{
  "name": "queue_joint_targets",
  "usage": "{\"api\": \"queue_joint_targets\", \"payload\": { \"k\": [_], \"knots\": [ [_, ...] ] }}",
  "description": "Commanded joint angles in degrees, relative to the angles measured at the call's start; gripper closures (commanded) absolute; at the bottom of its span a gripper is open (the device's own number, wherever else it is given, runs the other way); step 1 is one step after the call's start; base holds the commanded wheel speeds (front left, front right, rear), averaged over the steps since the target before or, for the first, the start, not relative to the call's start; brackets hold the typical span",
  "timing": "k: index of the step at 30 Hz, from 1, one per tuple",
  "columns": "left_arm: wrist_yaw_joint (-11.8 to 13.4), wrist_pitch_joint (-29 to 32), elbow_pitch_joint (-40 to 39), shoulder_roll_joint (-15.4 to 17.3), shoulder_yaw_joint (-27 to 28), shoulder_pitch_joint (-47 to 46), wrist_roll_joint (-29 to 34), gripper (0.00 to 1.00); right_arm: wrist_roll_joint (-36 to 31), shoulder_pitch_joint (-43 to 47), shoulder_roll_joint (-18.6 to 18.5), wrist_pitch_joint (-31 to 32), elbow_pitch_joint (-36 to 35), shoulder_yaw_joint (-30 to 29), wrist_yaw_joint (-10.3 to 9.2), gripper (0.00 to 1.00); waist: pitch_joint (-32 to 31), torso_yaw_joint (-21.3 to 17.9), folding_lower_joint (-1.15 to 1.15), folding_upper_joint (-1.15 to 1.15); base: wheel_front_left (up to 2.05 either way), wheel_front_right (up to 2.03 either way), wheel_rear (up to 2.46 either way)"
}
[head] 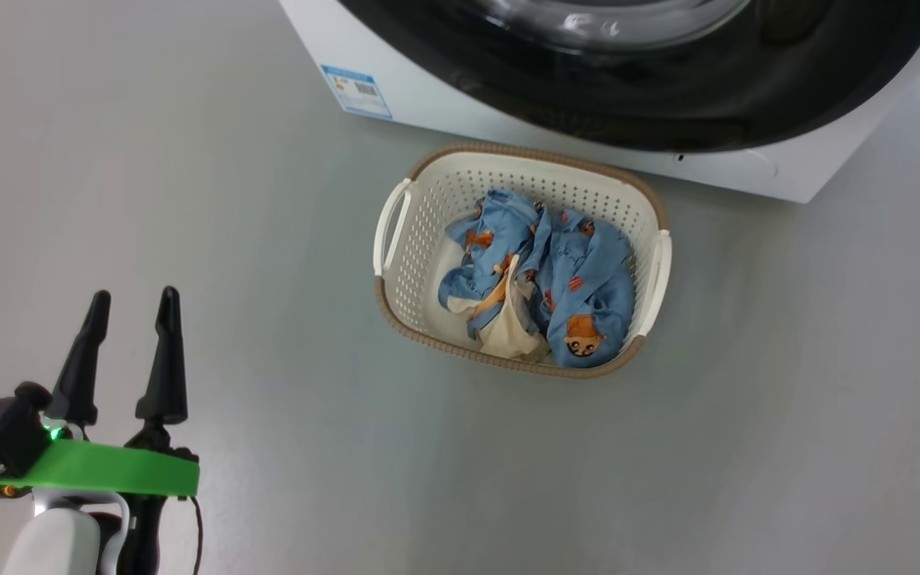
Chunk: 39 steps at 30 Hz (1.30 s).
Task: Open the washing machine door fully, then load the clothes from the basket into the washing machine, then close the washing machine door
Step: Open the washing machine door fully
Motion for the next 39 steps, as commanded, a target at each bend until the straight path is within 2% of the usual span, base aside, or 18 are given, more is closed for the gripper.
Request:
{"api": "queue_joint_targets", "payload": {
  "k": [1, 17, 26, 39],
  "knots": [
    [0.0, -0.4, -0.5, 1.9, 2.4, 0.2, 0.6, 0.00, 0.9, 2.3, 4.1, 2.2, -2.3, 2.1, 0.51, 1.00, -1.2, -0.7, 0.00, 0.00, 0.00, 0.00, 0.00],
    [0.0, -0.4, 0.3, 1.3, 4.1, 3.8, 2.9, 0.00, 4.6, 15.9, 6.1, 6.1, -8.8, 2.8, 0.51, 1.00, -9.5, -1.2, 0.00, 0.00, 0.00, 0.00, 0.00],
    [0.0, -0.4, 0.8, 0.7, 4.7, 6.5, 4.5, 0.00, 7.4, 25.1, 6.3, 7.4, -15.3, 1.8, 0.51, 1.00, -13.7, 0.3, 0.00, 0.00, 0.00, 0.00, 0.00],
    [0.0, -0.4, 1.9, 0.4, 5.1, 8.5, 6.6, 0.00, 10.2, 34.3, 8.4, 9.6, -19.6, 1.9, 0.51, 1.00, -18.3, 4.6, 0.00, 0.00, 0.00, 0.00, 0.00]
  ]
}}
